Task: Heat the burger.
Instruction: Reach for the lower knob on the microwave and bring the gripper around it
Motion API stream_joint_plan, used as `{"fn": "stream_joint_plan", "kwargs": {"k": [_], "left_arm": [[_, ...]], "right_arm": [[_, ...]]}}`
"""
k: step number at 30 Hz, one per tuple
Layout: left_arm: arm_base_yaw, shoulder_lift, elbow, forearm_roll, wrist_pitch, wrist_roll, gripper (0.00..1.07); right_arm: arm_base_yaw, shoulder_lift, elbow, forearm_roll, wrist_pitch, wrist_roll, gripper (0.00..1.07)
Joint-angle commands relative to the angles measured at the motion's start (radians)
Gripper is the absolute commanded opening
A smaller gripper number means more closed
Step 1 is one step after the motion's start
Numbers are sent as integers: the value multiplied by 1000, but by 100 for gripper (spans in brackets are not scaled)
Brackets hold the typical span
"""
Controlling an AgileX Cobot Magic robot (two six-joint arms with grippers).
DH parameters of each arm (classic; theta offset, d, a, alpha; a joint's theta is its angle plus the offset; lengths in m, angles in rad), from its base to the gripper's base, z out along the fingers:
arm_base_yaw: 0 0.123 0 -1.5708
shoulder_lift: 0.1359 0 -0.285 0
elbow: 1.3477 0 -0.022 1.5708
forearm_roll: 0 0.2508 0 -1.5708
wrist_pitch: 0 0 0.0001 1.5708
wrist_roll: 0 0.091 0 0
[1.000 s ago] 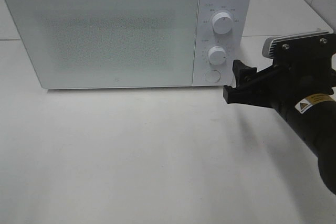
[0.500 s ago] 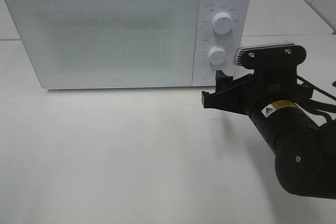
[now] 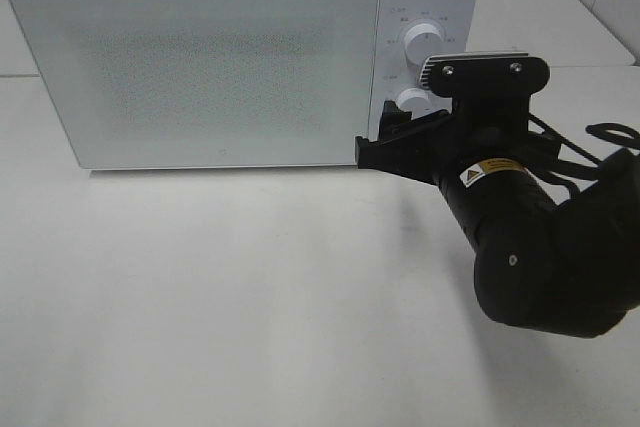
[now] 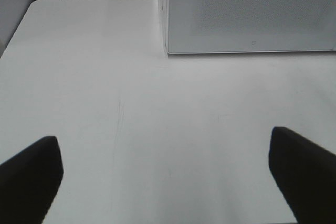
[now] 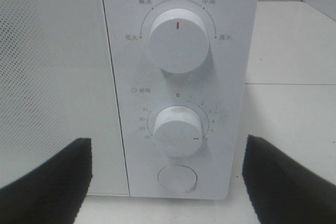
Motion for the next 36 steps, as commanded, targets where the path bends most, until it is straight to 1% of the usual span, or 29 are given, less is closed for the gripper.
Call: {"fn": "stream_joint_plan", "kwargs": {"k": [1, 2, 6, 8, 9, 10, 13, 16, 17, 21, 36], "left_arm": [[-7, -25, 3, -12, 2, -8, 100], [-7, -25, 3, -12, 2, -8, 100], [-7, -25, 3, -12, 2, -8, 100], [-7, -25, 3, -12, 2, -8, 100], [-7, -25, 3, -12, 2, -8, 100], [-7, -25, 3, -12, 2, -8, 100], [-7, -25, 3, -12, 2, -8, 100], [-7, -25, 3, -12, 2, -8, 100], [-7, -25, 3, -12, 2, -8, 100], [-7, -19, 3, -12, 2, -8, 100], [-7, -18, 3, -12, 2, -8, 100]], "right_arm": [[-32, 49, -36, 1, -187, -9, 76], [-32, 49, -36, 1, -187, -9, 76], [-55, 102, -91, -28, -187, -9, 76], [-55, 102, -91, -28, -187, -9, 76], [-72, 131, -128, -42, -182, -9, 76], [-73, 148, -144, -53, -180, -9, 76], [-76, 154, -153, -52, -181, -9, 76], [-85, 173, -175, -54, -185, -9, 76], [-104, 184, -189, -57, -182, -9, 76], [-106, 216, -222, -60, -179, -2, 76], [-123, 239, -244, -77, -179, -2, 76]]}}
